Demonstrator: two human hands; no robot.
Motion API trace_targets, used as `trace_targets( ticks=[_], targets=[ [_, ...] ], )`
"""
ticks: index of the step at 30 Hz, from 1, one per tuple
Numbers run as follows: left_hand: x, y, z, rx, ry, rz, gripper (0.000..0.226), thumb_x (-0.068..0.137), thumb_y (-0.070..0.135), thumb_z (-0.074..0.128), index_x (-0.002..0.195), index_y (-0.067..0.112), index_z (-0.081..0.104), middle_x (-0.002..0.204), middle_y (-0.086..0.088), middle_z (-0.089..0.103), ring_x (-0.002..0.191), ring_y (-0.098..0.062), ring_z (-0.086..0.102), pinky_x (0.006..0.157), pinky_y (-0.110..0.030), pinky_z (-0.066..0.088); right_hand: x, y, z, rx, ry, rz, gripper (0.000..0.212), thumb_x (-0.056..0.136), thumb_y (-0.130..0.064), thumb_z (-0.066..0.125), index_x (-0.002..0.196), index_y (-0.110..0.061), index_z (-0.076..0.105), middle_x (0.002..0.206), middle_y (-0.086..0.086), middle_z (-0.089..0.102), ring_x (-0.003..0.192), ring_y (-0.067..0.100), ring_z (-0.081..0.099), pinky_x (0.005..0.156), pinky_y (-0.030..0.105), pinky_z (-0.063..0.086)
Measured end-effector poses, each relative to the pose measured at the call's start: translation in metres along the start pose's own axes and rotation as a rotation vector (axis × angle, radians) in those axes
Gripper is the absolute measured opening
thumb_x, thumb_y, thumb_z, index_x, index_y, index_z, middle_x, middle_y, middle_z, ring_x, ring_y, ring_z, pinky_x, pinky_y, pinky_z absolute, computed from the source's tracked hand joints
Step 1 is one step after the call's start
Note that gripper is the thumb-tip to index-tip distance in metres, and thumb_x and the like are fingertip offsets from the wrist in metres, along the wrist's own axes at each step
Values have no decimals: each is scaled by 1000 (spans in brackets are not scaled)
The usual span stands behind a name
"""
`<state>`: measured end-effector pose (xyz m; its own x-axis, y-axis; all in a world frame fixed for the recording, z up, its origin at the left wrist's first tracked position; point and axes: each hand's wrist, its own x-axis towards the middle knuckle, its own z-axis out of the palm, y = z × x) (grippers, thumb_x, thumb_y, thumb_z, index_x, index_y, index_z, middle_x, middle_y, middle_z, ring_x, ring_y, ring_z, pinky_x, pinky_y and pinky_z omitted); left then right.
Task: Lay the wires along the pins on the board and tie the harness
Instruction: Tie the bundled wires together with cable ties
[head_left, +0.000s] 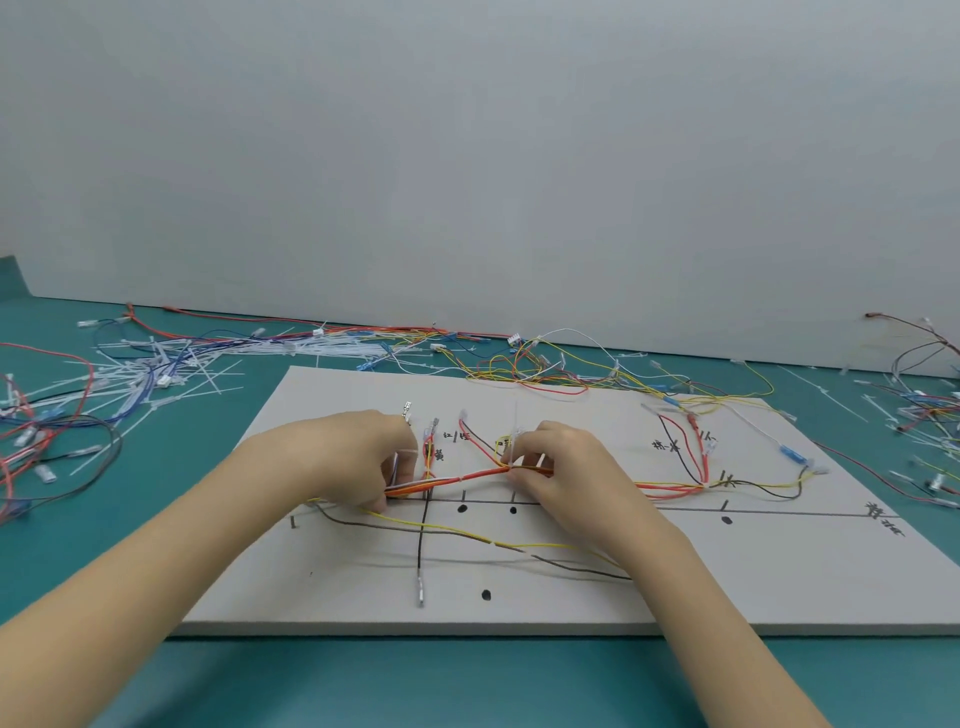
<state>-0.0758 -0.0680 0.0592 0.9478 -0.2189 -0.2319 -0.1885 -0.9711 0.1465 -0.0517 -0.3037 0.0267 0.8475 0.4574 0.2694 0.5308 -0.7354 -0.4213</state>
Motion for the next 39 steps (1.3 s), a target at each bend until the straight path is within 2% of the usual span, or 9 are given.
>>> trace_targets(
  ticks=[3, 7, 14, 21, 25, 30, 35, 37, 39],
  targets=[
    [-8, -4, 7, 22, 71, 45, 23, 86, 18, 65, 87, 36, 50, 91, 12, 56, 83, -12, 52, 65, -23, 40, 1, 1, 0, -5, 0, -6, 8, 89, -23, 64, 92, -28, 69, 80, -16, 51, 77, 9, 51, 80, 31, 43],
    [-19, -10, 29, 25, 241, 100, 31, 93, 16, 55, 80, 39, 38, 84, 20, 41, 84, -7, 40, 71, -26, 32, 0, 2, 1, -1, 1, -11, 8, 89, -23, 64, 92, -29, 68, 80, -17, 51, 78, 9, 51, 82, 32, 43],
    [-28, -14, 43, -28, 384, 146, 22, 97, 15, 49, 108, 33, 56, 99, 14, 46, 93, -6, 42, 84, -29, 41, 1, 2, 0, 10, -3, -19, 9, 89, -22, 64, 93, -27, 70, 81, -16, 53, 78, 10, 52, 82, 32, 46],
    [-35, -4, 37, 39, 387, 95, 24, 95, 9, 44, 108, 29, 48, 102, 9, 43, 97, -13, 44, 80, -34, 44, 2, 1, -2, 49, 24, -32, 10, 90, -20, 64, 98, -23, 71, 84, -12, 55, 79, 13, 53, 83, 35, 46],
    [-36, -6, 17, -60, 554, 99, 20, 98, 15, 49, 110, 29, 57, 99, 9, 46, 96, -12, 45, 81, -36, 46, 3, -2, -1, 81, 78, -52, 11, 91, -16, 63, 98, -17, 71, 91, -2, 63, 78, 15, 54, 83, 39, 47],
    [-38, -5, 21, -115, 641, 148, 20, 95, 12, 57, 108, 23, 66, 96, 5, 54, 93, -19, 50, 81, -39, 44, 2, 1, 1, 44, 68, -39, 17, 88, -16, 64, 102, -23, 70, 87, -12, 55, 79, 11, 52, 84, 35, 46],
    [-37, -16, 25, -91, 544, 56, 18, 88, 39, 64, 104, 42, 59, 102, 16, 49, 99, -11, 46, 78, -30, 41, 5, 4, 3, -26, 123, 15, 17, 90, -22, 66, 104, -26, 74, 85, -5, 49, 86, 16, 48, 78, 31, 40],
    [-36, -19, 28, -112, 497, -1, 14, 89, 39, 60, 100, 47, 56, 96, 18, 44, 96, -7, 44, 69, -26, 39, 8, 5, 5, -89, 123, 28, 19, 91, -26, 64, 107, -29, 74, 84, -5, 46, 91, 19, 46, 78, 32, 36],
    [-34, -20, 30, -122, 495, -9, 14, 92, 31, 55, 97, 44, 58, 87, 17, 45, 91, -6, 43, 69, -27, 41, 9, 5, 6, -142, 117, 34, 21, 93, -28, 61, 110, -31, 72, 83, -6, 45, 92, 20, 46, 78, 33, 34]
  ],
)
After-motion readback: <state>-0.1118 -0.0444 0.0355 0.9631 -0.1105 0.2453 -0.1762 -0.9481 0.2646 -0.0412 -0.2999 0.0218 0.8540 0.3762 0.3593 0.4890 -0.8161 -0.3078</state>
